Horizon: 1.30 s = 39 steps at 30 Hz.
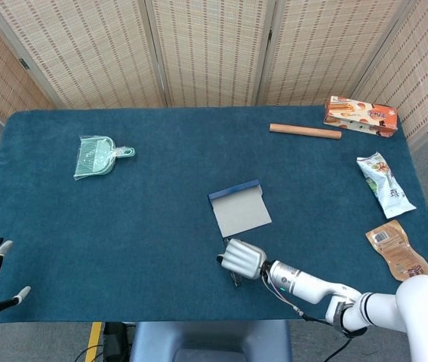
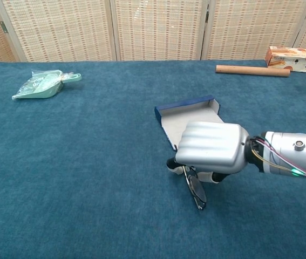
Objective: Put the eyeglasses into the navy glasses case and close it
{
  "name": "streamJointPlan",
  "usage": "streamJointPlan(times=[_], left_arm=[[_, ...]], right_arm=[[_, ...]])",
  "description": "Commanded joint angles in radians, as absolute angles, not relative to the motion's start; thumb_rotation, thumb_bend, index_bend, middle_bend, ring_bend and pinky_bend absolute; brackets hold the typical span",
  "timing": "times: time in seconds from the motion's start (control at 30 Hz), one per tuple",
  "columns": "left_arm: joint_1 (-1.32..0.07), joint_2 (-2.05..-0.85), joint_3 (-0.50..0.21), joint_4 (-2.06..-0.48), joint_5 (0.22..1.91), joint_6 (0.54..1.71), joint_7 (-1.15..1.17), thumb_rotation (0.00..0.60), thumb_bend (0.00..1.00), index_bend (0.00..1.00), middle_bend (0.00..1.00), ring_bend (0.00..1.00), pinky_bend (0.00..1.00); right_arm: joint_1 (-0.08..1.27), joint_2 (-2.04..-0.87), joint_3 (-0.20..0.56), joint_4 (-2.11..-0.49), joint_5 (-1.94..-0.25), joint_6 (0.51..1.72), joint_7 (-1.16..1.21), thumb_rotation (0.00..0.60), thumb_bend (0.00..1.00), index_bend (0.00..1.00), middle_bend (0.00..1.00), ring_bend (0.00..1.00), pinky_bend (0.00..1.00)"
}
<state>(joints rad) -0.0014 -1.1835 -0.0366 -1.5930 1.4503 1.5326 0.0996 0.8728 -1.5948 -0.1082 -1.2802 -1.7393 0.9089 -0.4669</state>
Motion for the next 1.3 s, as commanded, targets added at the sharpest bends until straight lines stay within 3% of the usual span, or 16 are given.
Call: streamJointPlan(times=[0.03,0.27,0.7,1.2,1.3], left_arm=[[-0.001,-1.183,-0.037,-1.593,1.451,1.533,0.099,0.600,0.19,0.15,0.10,0.10,0.20],[0.000,-1.181,-0.036,-1.595,1.452,1.535,0.102,0.600,0.19,0.15,0.10,0.10,0.20],[-0.004,-1.181,-0.037,-1.595,1.454,1.532,0.103,0.600,0.19,0.15,0.10,0.10,0.20],[-0.015,-1.187,-0.036,-1.592,1.459,1.516,0.101,0.600,0.19,0.15,0.10,0.10,0.20],[-0.016,-1.188,-0.035,-1.589,1.458,1.513,0.100,0.600,0.19,0.15,0.10,0.10,0.20]], right_arm=[[0.865,-1.608,-0.108,-1.264,-1.750,0.926,-0.455,0.600,0.41,0.46,1.00,1.00,0.97],[0.851,-1.630,-0.104,-1.233,-1.764,0.956,-0.429,0.600,0.46,0.55,1.00,1.00,0.97],[0.817,-1.613,-0.033,-1.226,-1.695,1.001,-0.386,0.600,0.47,0.58,1.00,1.00,0.97],[0.827,-1.653,0.128,-1.142,-1.400,0.860,-0.446,0.600,0.47,0.57,1.00,1.00,0.97],[0.836,-1.673,0.146,-1.125,-1.356,0.833,-0.453,0.600,0.47,0.51,1.00,1.00,0.97]])
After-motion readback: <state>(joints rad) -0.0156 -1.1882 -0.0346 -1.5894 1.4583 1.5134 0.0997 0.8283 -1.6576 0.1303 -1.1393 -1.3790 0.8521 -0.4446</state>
